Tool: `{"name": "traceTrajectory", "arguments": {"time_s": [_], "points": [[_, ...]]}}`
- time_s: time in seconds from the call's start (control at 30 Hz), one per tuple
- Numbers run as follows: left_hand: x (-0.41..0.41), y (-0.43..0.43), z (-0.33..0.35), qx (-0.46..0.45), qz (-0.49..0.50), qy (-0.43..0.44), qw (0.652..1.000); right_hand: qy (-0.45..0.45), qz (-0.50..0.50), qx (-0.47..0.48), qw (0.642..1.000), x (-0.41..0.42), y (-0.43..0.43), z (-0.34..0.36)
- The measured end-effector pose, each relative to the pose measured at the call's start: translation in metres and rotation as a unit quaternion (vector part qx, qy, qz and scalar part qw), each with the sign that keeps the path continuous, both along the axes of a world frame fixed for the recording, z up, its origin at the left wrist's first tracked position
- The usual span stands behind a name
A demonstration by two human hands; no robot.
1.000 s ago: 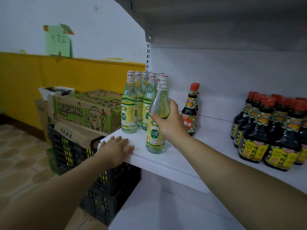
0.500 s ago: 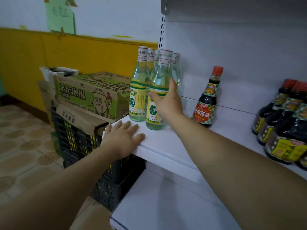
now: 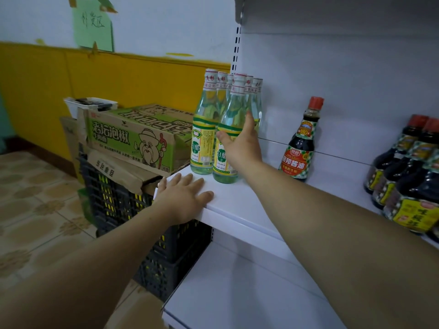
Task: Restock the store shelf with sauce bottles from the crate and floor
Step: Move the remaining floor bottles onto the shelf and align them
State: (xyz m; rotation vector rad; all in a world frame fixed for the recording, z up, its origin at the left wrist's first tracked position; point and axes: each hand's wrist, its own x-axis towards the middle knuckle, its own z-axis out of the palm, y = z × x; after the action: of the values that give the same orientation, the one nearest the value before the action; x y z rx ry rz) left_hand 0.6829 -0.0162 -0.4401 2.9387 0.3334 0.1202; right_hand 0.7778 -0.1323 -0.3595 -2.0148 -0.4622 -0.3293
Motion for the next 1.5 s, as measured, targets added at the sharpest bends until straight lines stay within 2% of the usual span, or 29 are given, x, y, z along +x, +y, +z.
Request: {"name": "traceTrajectory", "arguments": {"time_s": [0.07, 0.17, 0.3, 0.53, 0.8, 1.0, 1.07, 1.37, 1.5], "points": [[-0.004, 0.002, 0.006, -0.014, -0.008, 0.020, 1.000, 0.016, 0.001, -0.037, 0.999, -0.003, -0.005, 0.004], [-0.024, 0.004, 0.017, -0.036, 0.003, 0.005, 0.999, 0.037, 0.005, -0.074, 0.997, -0.015, -0.023, 0.011], [-0.076, -0.001, 0.028, -0.066, 0.011, 0.003, 0.998, 0.013, 0.010, -0.137, 0.990, -0.048, -0.048, 0.013], [-0.205, -0.019, 0.012, -0.085, 0.051, 0.050, 0.994, 0.010, 0.119, -0.251, 0.961, -0.149, -0.050, -0.010], [-0.355, -0.022, -0.043, -0.100, 0.157, 0.117, 0.976, 0.076, 0.260, -0.376, 0.886, -0.265, -0.024, -0.082], [-0.439, 0.006, -0.105, -0.172, 0.262, 0.142, 0.939, 0.099, 0.312, -0.425, 0.844, -0.339, 0.020, -0.145], [-0.460, 0.015, -0.131, -0.198, 0.292, 0.146, 0.924, 0.099, 0.341, -0.448, 0.820, -0.360, 0.033, -0.166], [-0.490, 0.054, -0.255, -0.308, 0.349, 0.206, 0.861, 0.154, 0.457, -0.524, 0.702, -0.410, 0.094, -0.292], [-0.478, 0.069, -0.317, -0.346, 0.358, 0.236, 0.835, 0.191, 0.460, -0.541, 0.677, -0.414, 0.120, -0.360]]}}
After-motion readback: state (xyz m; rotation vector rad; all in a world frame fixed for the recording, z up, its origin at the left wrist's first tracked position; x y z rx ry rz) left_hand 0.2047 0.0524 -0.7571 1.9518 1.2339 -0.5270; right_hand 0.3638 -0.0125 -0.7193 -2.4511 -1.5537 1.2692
